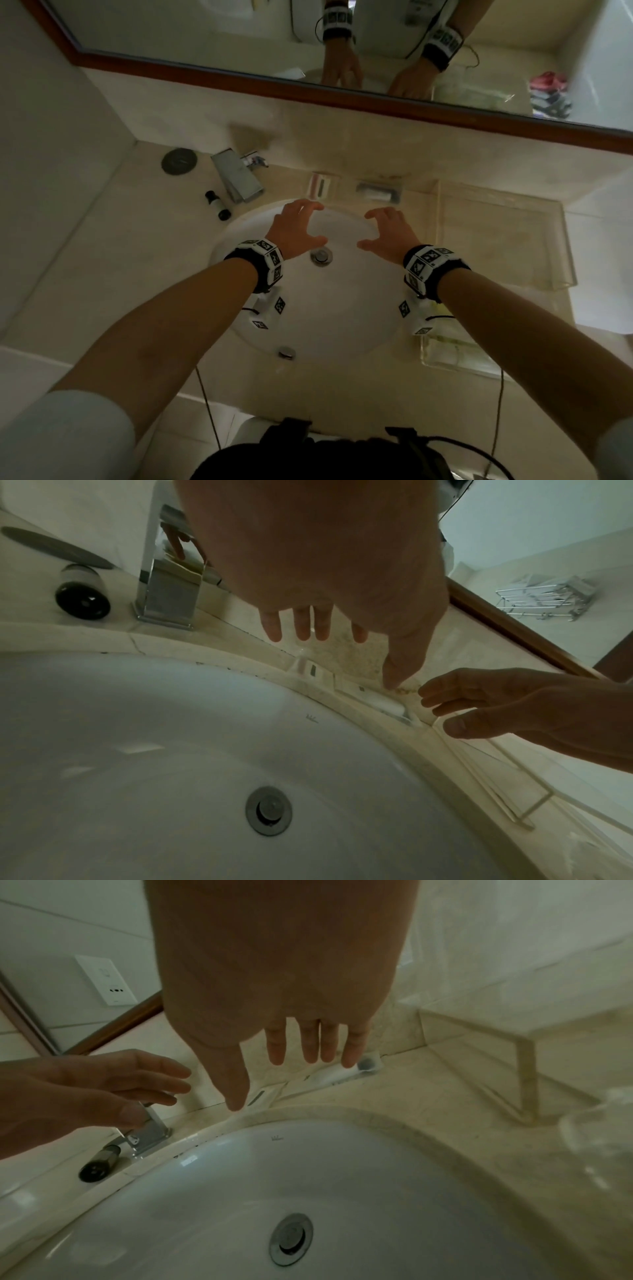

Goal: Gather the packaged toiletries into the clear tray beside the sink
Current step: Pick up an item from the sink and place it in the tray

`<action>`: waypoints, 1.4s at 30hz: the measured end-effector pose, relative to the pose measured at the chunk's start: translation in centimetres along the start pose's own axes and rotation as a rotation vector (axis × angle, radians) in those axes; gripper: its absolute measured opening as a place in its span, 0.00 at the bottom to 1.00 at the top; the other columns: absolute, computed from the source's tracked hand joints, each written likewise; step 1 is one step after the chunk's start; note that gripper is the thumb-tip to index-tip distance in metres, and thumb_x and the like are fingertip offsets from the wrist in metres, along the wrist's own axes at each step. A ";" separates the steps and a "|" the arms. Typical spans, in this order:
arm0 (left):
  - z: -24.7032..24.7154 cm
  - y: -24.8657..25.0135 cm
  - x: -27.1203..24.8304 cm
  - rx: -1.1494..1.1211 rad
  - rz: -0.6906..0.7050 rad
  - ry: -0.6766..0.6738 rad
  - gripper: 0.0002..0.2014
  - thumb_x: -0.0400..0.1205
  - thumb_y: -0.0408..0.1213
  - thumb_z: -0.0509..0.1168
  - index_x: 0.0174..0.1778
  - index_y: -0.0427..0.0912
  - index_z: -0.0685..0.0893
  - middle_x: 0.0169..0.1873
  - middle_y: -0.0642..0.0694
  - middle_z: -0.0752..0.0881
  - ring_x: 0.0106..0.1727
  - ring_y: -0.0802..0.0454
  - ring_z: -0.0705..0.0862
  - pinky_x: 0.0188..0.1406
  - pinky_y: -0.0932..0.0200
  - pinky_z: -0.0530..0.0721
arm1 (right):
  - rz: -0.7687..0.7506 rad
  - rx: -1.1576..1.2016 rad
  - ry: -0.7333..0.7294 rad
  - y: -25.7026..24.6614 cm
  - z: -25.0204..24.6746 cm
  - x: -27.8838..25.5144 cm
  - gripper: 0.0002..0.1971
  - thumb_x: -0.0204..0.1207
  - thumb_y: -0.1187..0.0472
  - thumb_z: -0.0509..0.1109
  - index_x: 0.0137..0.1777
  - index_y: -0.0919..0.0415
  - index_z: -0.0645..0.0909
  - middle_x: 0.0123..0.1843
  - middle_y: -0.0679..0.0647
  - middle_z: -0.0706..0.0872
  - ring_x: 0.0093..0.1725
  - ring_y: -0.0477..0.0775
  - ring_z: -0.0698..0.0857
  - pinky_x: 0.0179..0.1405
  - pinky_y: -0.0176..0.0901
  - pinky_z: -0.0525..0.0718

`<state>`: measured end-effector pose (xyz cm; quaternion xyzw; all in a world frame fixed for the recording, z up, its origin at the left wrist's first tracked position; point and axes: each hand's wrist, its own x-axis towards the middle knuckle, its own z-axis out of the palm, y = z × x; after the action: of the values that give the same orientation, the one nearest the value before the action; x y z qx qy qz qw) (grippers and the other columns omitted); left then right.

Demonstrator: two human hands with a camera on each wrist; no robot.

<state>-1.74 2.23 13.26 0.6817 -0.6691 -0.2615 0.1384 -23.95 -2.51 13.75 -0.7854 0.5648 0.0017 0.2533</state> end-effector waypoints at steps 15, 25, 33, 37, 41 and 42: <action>1.4 -1.1 7.4 0.116 0.005 -0.083 0.35 0.79 0.49 0.66 0.81 0.51 0.61 0.84 0.43 0.52 0.84 0.43 0.53 0.79 0.39 0.56 | 0.146 -0.103 -0.005 1.8 -0.5 5.7 0.43 0.74 0.45 0.71 0.84 0.53 0.53 0.86 0.56 0.50 0.84 0.60 0.50 0.78 0.63 0.57; 2.6 -1.9 11.3 0.346 -0.016 -0.141 0.37 0.78 0.45 0.66 0.81 0.50 0.57 0.84 0.43 0.42 0.84 0.39 0.46 0.78 0.35 0.54 | 0.147 -0.142 -0.049 3.0 -0.1 8.5 0.43 0.74 0.45 0.71 0.84 0.50 0.51 0.86 0.55 0.49 0.84 0.60 0.48 0.79 0.62 0.55; 3.3 -1.7 12.1 0.433 -0.018 -0.104 0.35 0.75 0.42 0.67 0.78 0.48 0.61 0.83 0.42 0.53 0.80 0.40 0.58 0.75 0.32 0.56 | 0.105 -0.224 -0.003 2.9 0.5 10.0 0.41 0.71 0.45 0.72 0.82 0.50 0.58 0.82 0.54 0.60 0.81 0.61 0.56 0.74 0.60 0.61; 3.4 -1.8 12.4 0.457 0.013 -0.072 0.33 0.75 0.40 0.67 0.76 0.49 0.65 0.80 0.44 0.60 0.78 0.42 0.62 0.75 0.33 0.54 | 0.106 -0.250 0.012 3.2 0.6 10.2 0.36 0.72 0.45 0.70 0.79 0.50 0.63 0.78 0.53 0.66 0.77 0.61 0.62 0.70 0.58 0.64; 3.5 -1.6 12.3 0.476 0.029 -0.061 0.29 0.76 0.40 0.65 0.75 0.48 0.67 0.79 0.45 0.62 0.77 0.43 0.64 0.76 0.31 0.52 | 0.128 -0.245 0.028 3.0 0.9 10.0 0.31 0.74 0.47 0.68 0.77 0.49 0.69 0.75 0.53 0.70 0.74 0.60 0.66 0.68 0.58 0.66; 3.6 -1.6 12.2 0.474 0.029 -0.062 0.27 0.77 0.41 0.64 0.74 0.48 0.68 0.80 0.45 0.62 0.78 0.44 0.64 0.77 0.30 0.52 | 0.132 -0.242 0.037 3.0 1.0 9.9 0.28 0.75 0.48 0.67 0.76 0.49 0.70 0.74 0.53 0.72 0.73 0.60 0.67 0.67 0.58 0.67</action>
<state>-2.77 -9.15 7.38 0.6772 -0.7254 -0.1158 -0.0422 -22.72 -11.57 8.82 -0.7711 0.6156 0.0721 0.1456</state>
